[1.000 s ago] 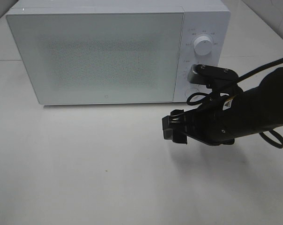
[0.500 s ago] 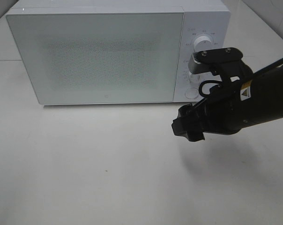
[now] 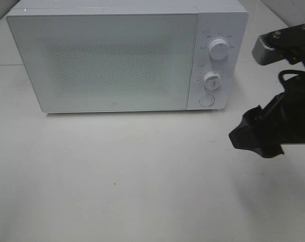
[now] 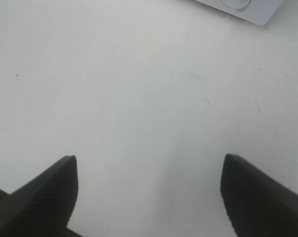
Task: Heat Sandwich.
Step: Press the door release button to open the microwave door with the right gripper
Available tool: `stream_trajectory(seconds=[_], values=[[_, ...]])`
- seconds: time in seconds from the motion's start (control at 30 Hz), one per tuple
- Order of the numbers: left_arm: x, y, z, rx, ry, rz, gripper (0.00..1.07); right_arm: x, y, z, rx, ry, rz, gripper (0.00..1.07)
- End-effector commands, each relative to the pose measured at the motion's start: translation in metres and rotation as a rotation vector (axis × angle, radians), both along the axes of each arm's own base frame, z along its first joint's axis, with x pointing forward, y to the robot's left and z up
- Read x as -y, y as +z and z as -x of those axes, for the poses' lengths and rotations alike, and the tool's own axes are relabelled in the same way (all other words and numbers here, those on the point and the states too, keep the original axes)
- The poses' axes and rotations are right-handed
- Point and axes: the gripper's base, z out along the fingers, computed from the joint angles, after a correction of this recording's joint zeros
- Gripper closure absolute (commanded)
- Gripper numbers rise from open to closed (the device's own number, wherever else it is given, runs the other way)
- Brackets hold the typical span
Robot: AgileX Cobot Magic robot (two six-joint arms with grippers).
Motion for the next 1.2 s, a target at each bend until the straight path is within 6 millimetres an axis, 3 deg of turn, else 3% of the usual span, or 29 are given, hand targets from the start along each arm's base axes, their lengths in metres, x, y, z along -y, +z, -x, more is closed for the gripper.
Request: stream_trajectory(seconds=[0.03, 0.17, 0.37, 0.5, 0.67, 0.77, 0.97, 1.2], values=[[0.001, -0.001, 0.003, 0.033, 0.002, 0.008, 0.09, 0.016, 0.016, 0.019, 0.011, -0.012, 0.020, 0.31], [0.001, -0.001, 0.003, 0.033, 0.002, 0.008, 0.09, 0.025, 0.026, 0.034, 0.012, -0.020, 0.020, 0.31], [0.001, -0.001, 0.003, 0.033, 0.002, 0.008, 0.09, 0.052, 0.047, 0.072, 0.100, -0.035, 0.003, 0.31], [0.001, -0.001, 0.003, 0.033, 0.002, 0.008, 0.09, 0.070, 0.051, 0.097, 0.107, -0.055, 0.020, 0.31], [0.001, -0.001, 0.003, 0.033, 0.002, 0.008, 0.09, 0.083, 0.053, 0.112, 0.131, -0.126, -0.014, 0.31], [0.001, -0.001, 0.003, 0.033, 0.002, 0.008, 0.09, 0.088, 0.049, 0.117, 0.156, -0.181, -0.025, 0.31], [0.001, -0.001, 0.003, 0.033, 0.002, 0.008, 0.09, 0.101, 0.023, 0.132, 0.188, -0.317, -0.026, 0.31], [0.001, -0.001, 0.003, 0.033, 0.002, 0.008, 0.09, 0.109, 0.024, 0.153, 0.308, -0.396, -0.069, 0.31]])
